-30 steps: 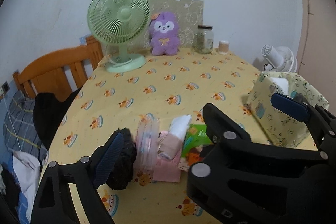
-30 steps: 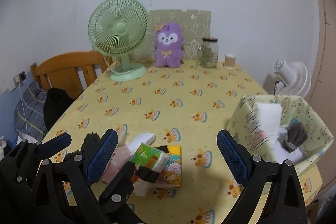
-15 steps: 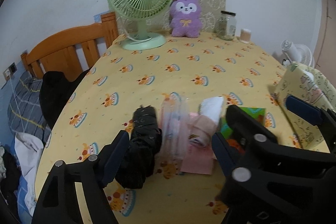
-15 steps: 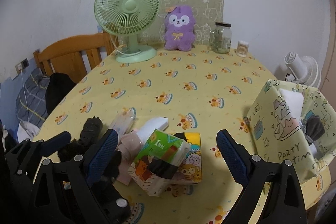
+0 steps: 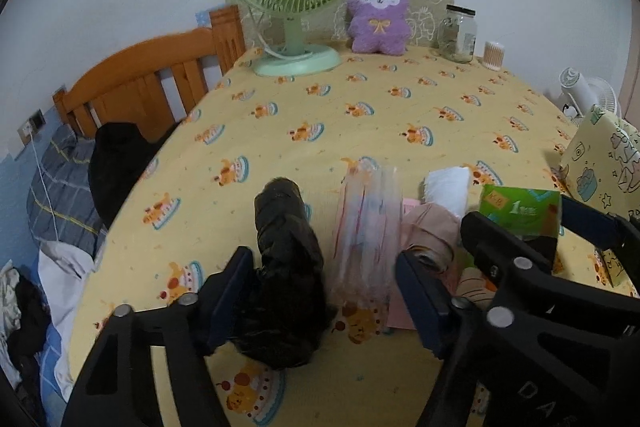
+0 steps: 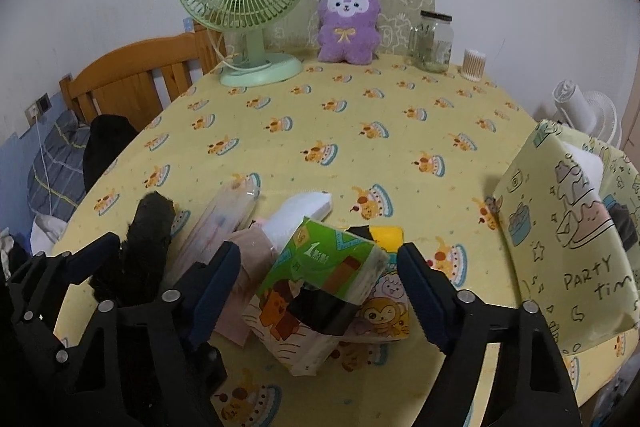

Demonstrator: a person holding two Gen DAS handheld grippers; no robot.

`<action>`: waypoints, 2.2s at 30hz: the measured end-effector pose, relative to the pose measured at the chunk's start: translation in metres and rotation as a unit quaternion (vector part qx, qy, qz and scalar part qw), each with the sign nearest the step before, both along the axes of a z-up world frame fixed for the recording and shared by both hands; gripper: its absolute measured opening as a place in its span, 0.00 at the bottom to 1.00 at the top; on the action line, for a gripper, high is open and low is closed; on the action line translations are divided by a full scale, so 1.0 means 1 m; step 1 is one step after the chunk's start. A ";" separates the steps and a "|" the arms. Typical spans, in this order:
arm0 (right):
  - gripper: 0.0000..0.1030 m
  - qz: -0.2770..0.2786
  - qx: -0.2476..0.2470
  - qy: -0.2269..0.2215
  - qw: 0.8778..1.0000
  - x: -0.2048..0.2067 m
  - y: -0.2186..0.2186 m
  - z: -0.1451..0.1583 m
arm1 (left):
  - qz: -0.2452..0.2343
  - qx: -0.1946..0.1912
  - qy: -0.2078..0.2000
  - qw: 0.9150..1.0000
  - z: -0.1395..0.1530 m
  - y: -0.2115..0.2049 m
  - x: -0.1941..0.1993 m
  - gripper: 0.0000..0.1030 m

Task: Organize soft objects
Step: 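Grasp the green tissue pack with the right tool while the left tool grasps the black umbrella, then lift the tissue pack and umbrella and carry them toward the patterned box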

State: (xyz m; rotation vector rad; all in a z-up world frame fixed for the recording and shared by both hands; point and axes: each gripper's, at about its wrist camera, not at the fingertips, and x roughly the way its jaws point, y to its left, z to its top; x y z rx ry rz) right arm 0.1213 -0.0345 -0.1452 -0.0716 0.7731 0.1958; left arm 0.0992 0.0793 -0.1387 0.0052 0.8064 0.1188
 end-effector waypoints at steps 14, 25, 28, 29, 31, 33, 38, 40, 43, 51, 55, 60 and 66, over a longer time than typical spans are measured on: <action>0.49 0.011 0.008 0.030 0.999 0.008 0.007 -0.013 | -0.004 -0.014 0.012 1.000 -0.009 0.000 0.006 0.39; 0.47 0.011 0.013 0.018 1.000 0.006 0.005 -0.004 | -0.015 -0.019 -0.004 1.000 0.007 -0.004 -0.002 0.37; 0.47 0.009 0.016 0.012 1.000 0.005 0.003 0.004 | -0.019 -0.020 -0.013 1.000 0.015 -0.007 -0.003 0.37; 0.47 0.008 0.017 0.008 1.000 0.005 0.003 0.007 | -0.021 -0.020 -0.015 0.999 0.018 -0.008 -0.003 0.37; 0.47 0.007 0.019 0.003 1.000 0.004 0.001 0.013 | -0.026 -0.020 -0.021 0.999 0.024 -0.012 -0.004 0.37; 0.47 0.006 0.022 -0.001 1.000 0.003 -0.001 0.018 | -0.030 -0.022 -0.026 0.999 0.029 -0.014 -0.004 0.37; 0.47 0.005 0.025 -0.015 1.000 0.000 -0.007 0.034 | -0.039 -0.023 -0.041 0.998 0.043 -0.022 -0.007 0.37; 0.47 0.006 0.024 -0.022 0.999 -0.002 -0.009 0.040 | -0.043 -0.024 -0.047 0.998 0.049 -0.026 -0.009 0.37; 0.47 0.004 0.026 -0.028 0.999 -0.004 -0.013 0.048 | -0.046 -0.021 -0.054 0.997 0.058 -0.031 -0.010 0.37; 0.47 -0.004 0.029 -0.055 0.998 -0.010 -0.025 0.074 | -0.058 -0.020 -0.079 0.995 0.081 -0.043 -0.014 0.37; 0.47 -0.002 0.023 -0.066 0.998 -0.013 -0.029 0.086 | -0.062 -0.024 -0.086 0.994 0.091 -0.048 -0.014 0.37; 0.47 0.002 0.022 -0.075 0.997 -0.013 -0.035 0.098 | -0.066 -0.025 -0.097 0.993 0.101 -0.055 -0.015 0.37; 0.47 0.001 0.027 -0.088 0.996 -0.015 -0.044 0.110 | -0.071 -0.021 -0.110 0.991 0.112 -0.064 -0.015 0.37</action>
